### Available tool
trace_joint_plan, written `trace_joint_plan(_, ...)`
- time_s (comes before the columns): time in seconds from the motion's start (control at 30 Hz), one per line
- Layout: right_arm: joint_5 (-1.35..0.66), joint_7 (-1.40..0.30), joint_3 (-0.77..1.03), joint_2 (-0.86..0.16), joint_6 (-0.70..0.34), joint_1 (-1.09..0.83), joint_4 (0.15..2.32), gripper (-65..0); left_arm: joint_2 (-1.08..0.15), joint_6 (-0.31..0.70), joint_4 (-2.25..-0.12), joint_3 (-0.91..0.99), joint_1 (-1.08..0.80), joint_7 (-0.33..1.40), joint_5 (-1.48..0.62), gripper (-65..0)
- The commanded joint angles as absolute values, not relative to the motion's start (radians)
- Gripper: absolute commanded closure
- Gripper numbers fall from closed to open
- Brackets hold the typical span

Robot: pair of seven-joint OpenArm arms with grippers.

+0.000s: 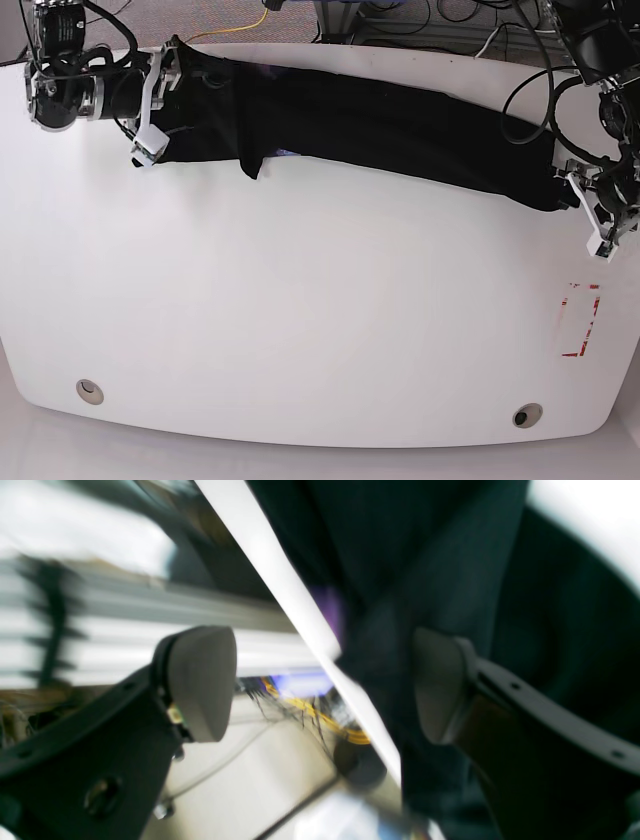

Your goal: Layout the t-shirt on the table in an organized manner, then fold the t-shirt properly

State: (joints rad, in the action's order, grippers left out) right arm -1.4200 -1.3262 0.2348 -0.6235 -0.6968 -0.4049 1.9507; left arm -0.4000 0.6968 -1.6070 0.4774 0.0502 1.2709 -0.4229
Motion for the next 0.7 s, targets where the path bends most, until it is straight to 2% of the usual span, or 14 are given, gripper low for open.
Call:
trace_joint_plan(0.0,-1.477,-1.314,0.245,-0.636,-0.698,-0.369,1.968,-50.9,-0.420,0.698,-1.669,0.483,0.065,1.260,-0.481,-40.8)
trace_joint_plan(0.17,-1.435,-1.307,0.245,-0.618,-0.698,-0.320,1.966,-50.9,-0.418,0.698,-1.794,0.484,0.053,1.262,-0.536,-40.8)
trace_joint_plan(0.27,-1.351,-1.285,0.245,-0.570,-0.698,-0.305,1.966,-50.6,-0.403,0.698,-1.873,0.483,0.015,1.262,-0.564,-40.8)
trace_joint_plan(0.33,-1.276,-1.267,0.245,-0.542,-0.698,-0.300,1.966,-47.2,-0.389,0.698,-1.922,0.483,-0.005,1.260,-0.573,-40.7)
trace_joint_plan(0.43,-1.165,-1.241,0.240,-0.504,-0.698,-0.300,1.966,-34.7,-0.360,0.698,-1.986,0.484,-0.045,1.256,-0.575,-38.9)
trace_joint_plan(0.5,-1.101,-1.224,0.243,-0.478,-0.698,-0.300,1.966,-22.8,-0.351,0.698,-2.003,0.487,-0.067,1.248,-0.576,-33.8)
trace_joint_plan(0.6,-1.003,-1.208,0.243,-0.449,-0.698,-0.300,1.966,-3.0,-0.346,0.698,-2.003,0.486,-0.093,1.210,-0.573,-19.4)
trace_joint_plan(0.63,-0.972,-1.207,0.242,-0.443,-0.698,-0.300,1.966,0.0,-0.346,0.698,-2.003,0.486,-0.101,1.201,-0.572,-15.4)
trace_joint_plan(0.67,-0.931,-1.205,0.242,-0.433,-0.698,-0.300,1.968,0.0,-0.346,0.698,-2.003,0.486,-0.114,1.188,-0.572,-11.3)
